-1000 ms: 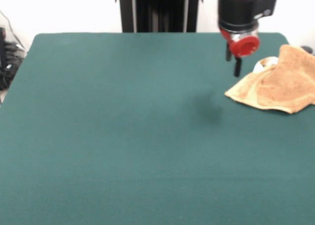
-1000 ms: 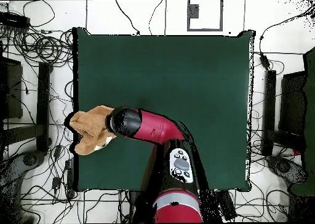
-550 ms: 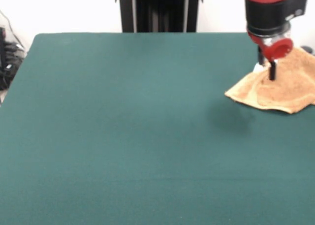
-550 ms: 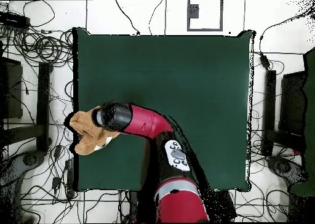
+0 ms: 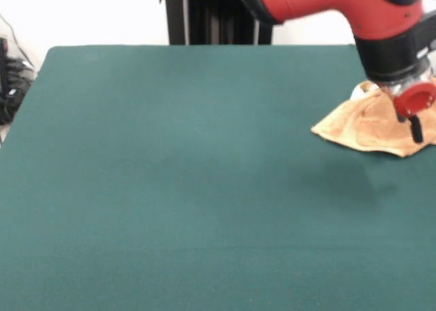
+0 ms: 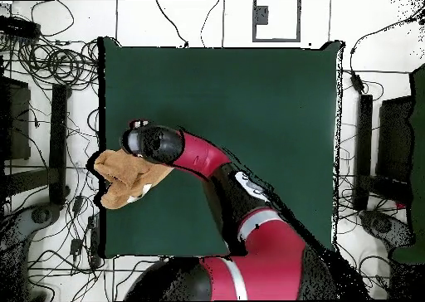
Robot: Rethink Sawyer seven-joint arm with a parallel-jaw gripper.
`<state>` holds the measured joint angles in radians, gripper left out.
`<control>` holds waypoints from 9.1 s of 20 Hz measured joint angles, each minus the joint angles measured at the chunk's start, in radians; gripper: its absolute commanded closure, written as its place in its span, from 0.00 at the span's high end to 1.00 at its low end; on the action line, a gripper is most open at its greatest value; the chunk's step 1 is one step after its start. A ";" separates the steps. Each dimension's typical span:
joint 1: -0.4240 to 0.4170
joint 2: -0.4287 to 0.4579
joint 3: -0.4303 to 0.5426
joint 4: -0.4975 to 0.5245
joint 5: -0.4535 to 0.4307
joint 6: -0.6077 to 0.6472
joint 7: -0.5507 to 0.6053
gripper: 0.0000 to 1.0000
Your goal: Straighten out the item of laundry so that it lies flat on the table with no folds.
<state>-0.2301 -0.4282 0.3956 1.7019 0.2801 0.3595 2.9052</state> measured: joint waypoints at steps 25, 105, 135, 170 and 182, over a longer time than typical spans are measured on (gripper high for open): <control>0.129 0.187 -0.082 -0.362 -0.301 0.458 0.000 1.00; -0.190 0.201 0.358 -0.240 -0.284 0.477 0.000 1.00; 0.380 0.000 -0.029 -0.416 -0.907 0.780 0.000 1.00; -0.112 0.195 0.087 -0.428 -0.397 0.622 0.000 1.00; -0.135 0.269 0.222 -0.312 -0.322 0.620 0.000 1.00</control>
<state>-0.3651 -0.1590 0.6178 1.3900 -0.0419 0.9797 2.9052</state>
